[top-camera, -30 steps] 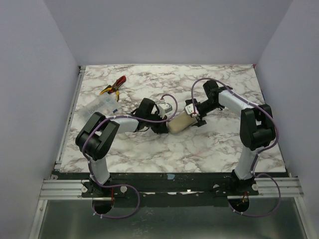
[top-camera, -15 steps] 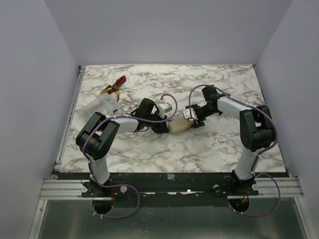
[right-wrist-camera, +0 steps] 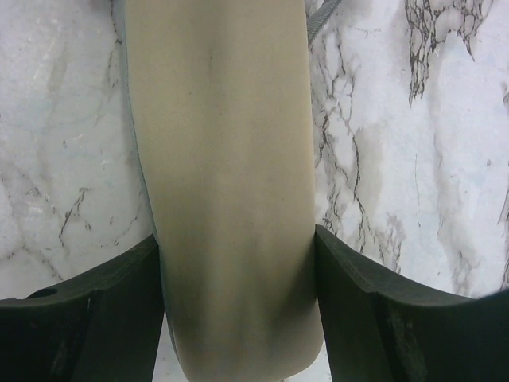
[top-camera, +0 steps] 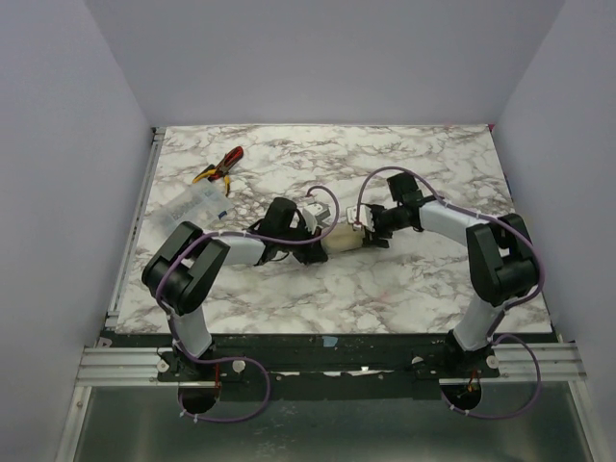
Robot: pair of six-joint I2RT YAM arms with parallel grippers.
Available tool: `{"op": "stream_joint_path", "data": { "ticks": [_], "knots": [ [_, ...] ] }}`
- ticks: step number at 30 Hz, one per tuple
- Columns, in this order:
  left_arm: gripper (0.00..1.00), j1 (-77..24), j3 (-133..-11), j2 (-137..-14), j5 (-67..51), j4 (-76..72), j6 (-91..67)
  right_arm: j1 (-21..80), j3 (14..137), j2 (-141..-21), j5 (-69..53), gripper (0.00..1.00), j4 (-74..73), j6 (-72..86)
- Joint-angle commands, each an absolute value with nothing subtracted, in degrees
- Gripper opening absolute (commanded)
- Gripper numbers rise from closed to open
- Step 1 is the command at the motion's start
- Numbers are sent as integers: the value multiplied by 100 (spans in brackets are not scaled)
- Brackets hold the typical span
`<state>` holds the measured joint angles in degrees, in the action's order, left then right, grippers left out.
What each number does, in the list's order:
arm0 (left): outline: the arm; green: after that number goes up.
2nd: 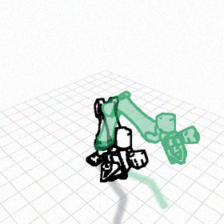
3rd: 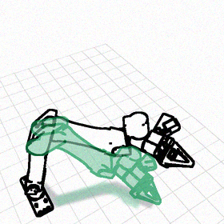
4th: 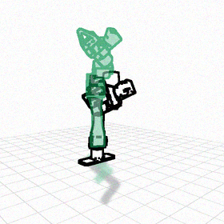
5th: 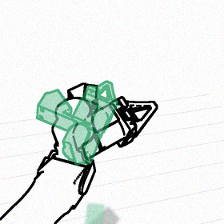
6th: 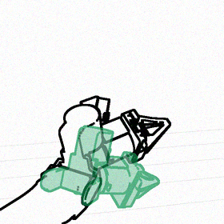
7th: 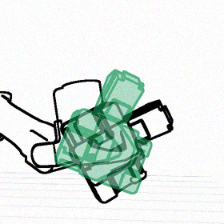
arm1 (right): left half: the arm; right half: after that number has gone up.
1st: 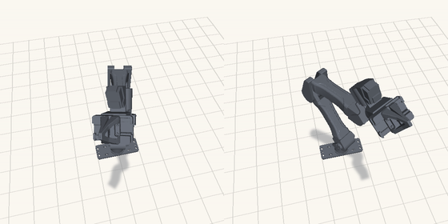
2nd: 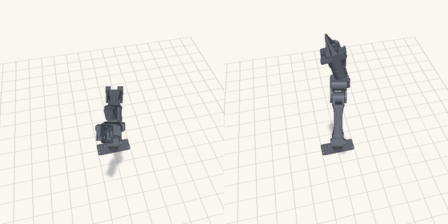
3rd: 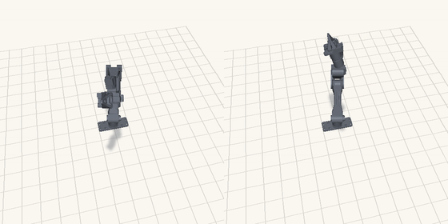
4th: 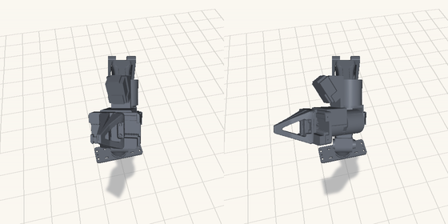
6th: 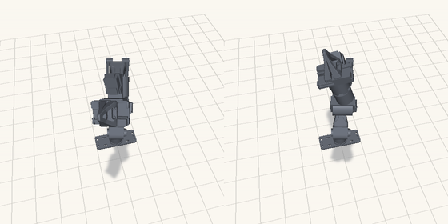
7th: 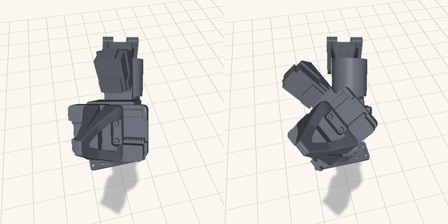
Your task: Open the umbrella
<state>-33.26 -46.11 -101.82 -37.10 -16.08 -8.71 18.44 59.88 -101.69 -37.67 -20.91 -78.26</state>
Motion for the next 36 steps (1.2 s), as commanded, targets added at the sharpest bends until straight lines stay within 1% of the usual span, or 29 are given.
{"op": "stream_joint_path", "data": {
  "ticks": [1,6,10,12,13,16,21,23,27,32,36],
  "knots": [
    [0,-3506,-4528,-10077,-3915,-1856,-1209,1871,5735,-10223,-3060,51,-1250,-6425],
    [0,-3267,-4979,-10401,-3684,-1807,-1603,1964,5529,-10021,-2944,51,-1184,-5538],
    [0,-3084,-5438,-10599,-3570,-1552,-1672,2037,5366,-9730,-3100,57,-1716,-5055],
    [0,-3063,-5582,-10702,-3594,-1379,-1711,2112,5273,-9524,-3251,62,-2017,-4837],
    [0,-3067,-5590,-10713,-3579,-1388,-1722,2163,5270,-9435,-3368,65,-2240,-4747],
    [0,-3066,-5636,-10746,-3599,-1394,-1793,2369,5295,-9229,-3555,72,-2734,-4174],
    [0,-3067,-5693,-10775,-3677,-1347,-1750,2498,5399,-8987,-4091,90,-3205,-3256],
    [0,-3067,-5708,-10784,-3691,-1312,-1710,2496,5548,-8976,-4247,94,-3469,-3011],
    [0,-3067,-5695,-10775,-3719,-1327,-1657,2425,6004,-9236,-4156,96,-3588,-2186],
    [0,-3067,-5687,-10767,-3739,-1301,-1578,2194,6752,-9844,-4214,92,-3295,-1045],
    [0,-3063,-5656,-10725,-3710,-1248,-1529,2188,6851,-10078,-3810,89,-2995,-368]
  ]
}}
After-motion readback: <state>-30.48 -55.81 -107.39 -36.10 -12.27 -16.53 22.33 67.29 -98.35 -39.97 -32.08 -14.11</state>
